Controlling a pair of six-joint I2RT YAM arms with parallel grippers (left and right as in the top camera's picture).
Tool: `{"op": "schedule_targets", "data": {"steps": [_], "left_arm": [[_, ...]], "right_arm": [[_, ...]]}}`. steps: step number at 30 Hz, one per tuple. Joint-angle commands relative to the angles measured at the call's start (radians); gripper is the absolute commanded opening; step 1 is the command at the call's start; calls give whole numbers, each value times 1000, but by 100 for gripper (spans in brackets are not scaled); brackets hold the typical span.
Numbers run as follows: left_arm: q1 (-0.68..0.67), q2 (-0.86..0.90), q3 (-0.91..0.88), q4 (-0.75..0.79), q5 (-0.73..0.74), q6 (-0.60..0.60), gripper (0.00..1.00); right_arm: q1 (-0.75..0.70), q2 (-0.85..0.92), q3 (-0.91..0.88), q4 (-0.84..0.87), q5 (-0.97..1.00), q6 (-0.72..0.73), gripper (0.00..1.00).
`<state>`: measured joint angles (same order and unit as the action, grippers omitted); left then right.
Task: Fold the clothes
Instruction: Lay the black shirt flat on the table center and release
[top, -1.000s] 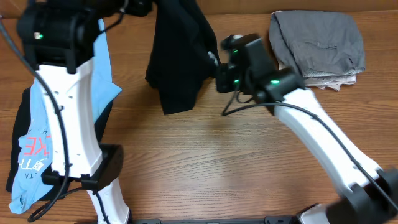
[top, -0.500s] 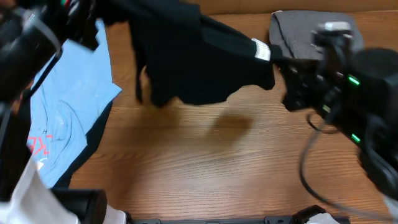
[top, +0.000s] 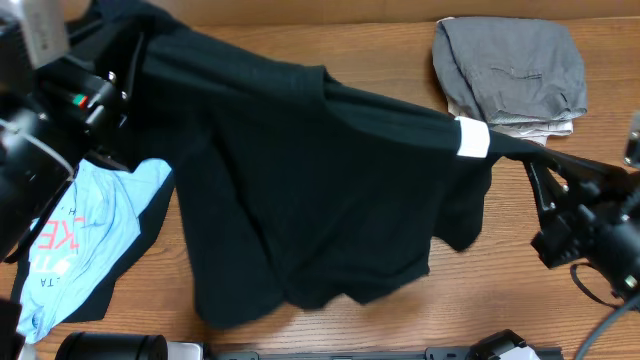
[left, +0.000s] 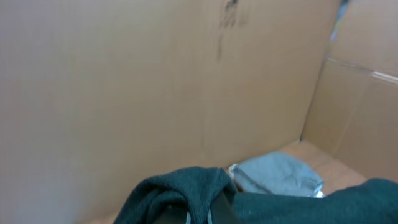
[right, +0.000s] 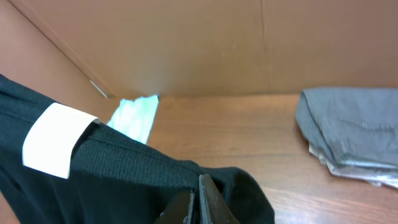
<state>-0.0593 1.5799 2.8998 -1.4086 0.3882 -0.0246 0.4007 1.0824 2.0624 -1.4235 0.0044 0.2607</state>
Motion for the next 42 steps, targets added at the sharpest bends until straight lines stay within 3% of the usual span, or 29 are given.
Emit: {"op": "schedule_targets", "data": {"steps": [1, 12, 19, 24, 26, 27, 29, 30, 31, 32, 37, 42], "left_arm": [[14, 70, 8, -47, -231, 29, 4], [14, 385, 8, -121, -313, 56, 4], [13, 637, 8, -43, -317, 78, 4], [13, 779, 8, 97, -317, 77, 5], [13, 824, 8, 182, -317, 76, 23], [13, 837, 8, 214, -317, 70, 44], [13, 847, 8, 264, -308, 59, 94], [13, 845, 9, 277, -303, 42, 100], [13, 838, 11, 277, -289, 35, 100], [13, 827, 12, 271, -266, 35, 100], [13, 747, 12, 123, -197, 36, 100], [11, 673, 12, -93, -121, 47, 100]], "right_arm": [[-17, 64, -13, -32, 111, 1, 4], [-24, 444, -16, -15, 158, -3, 4], [-98, 741, -16, 173, 152, -2, 4], [-151, 897, -16, 385, 132, -2, 4], [-169, 942, -16, 472, 128, -2, 4], [-178, 961, -16, 510, 126, -2, 5], [-193, 978, -16, 561, 122, -2, 34], [-197, 979, -16, 572, 121, -2, 52], [-201, 977, -11, 574, 121, -2, 71], [-207, 970, 1, 562, 121, -2, 81], [-228, 899, 71, 402, 39, -2, 98], [-234, 766, 99, 205, -68, -3, 100]]}}
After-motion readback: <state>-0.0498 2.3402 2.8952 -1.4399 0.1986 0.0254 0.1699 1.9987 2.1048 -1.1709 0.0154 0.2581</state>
